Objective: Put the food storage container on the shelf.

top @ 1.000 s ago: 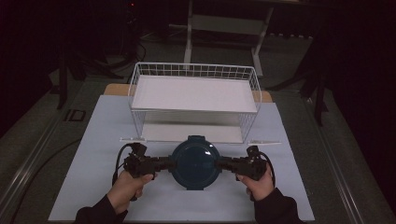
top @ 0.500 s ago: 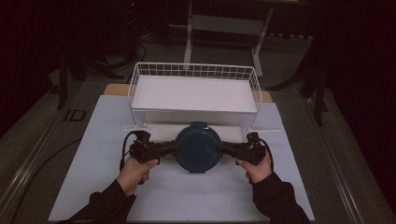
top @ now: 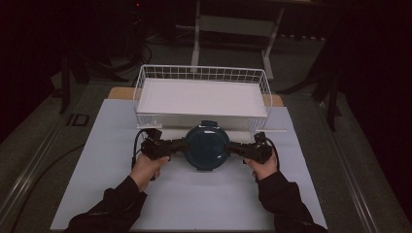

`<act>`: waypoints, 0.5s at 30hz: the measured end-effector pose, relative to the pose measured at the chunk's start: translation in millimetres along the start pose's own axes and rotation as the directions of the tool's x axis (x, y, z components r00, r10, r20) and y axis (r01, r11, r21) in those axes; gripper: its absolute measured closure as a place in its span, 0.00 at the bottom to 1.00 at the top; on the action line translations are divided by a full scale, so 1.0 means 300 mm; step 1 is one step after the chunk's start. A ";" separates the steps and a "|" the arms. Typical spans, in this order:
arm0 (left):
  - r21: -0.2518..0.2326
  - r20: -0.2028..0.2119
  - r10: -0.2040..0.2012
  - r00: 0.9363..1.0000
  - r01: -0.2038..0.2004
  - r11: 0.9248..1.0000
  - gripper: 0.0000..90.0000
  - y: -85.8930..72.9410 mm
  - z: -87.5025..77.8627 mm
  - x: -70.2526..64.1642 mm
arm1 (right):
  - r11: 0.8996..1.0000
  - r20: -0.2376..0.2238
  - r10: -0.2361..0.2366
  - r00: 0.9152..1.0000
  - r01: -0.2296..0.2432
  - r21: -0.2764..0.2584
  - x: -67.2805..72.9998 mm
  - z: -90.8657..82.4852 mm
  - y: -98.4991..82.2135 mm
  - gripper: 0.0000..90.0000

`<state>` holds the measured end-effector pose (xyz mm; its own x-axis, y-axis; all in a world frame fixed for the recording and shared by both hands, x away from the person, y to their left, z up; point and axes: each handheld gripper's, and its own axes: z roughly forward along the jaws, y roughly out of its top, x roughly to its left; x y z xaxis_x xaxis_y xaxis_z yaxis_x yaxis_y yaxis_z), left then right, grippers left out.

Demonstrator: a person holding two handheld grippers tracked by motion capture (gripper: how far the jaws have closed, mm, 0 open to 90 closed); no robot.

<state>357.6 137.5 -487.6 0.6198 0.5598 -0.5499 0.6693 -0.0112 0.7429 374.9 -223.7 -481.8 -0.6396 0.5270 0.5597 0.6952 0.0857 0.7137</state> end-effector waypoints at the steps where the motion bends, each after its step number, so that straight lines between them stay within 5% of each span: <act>1: 0.003 0.000 0.004 1.000 -0.004 1.000 0.63 0.004 0.008 0.009 | 1.000 0.001 0.002 1.000 -0.002 -0.004 -0.008 0.002 0.001 0.63; 15: 0.001 -0.034 -0.032 0.999 0.032 0.999 0.61 -0.001 0.074 0.097 | 1.000 0.060 0.029 0.998 -0.028 -0.012 -0.073 0.055 -0.004 0.63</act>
<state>384.5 135.3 -512.4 0.5838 0.5879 -0.5600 0.6891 0.0060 0.7247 393.6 -221.3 -501.9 -0.5985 0.5790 0.5537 0.7090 0.0610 0.7026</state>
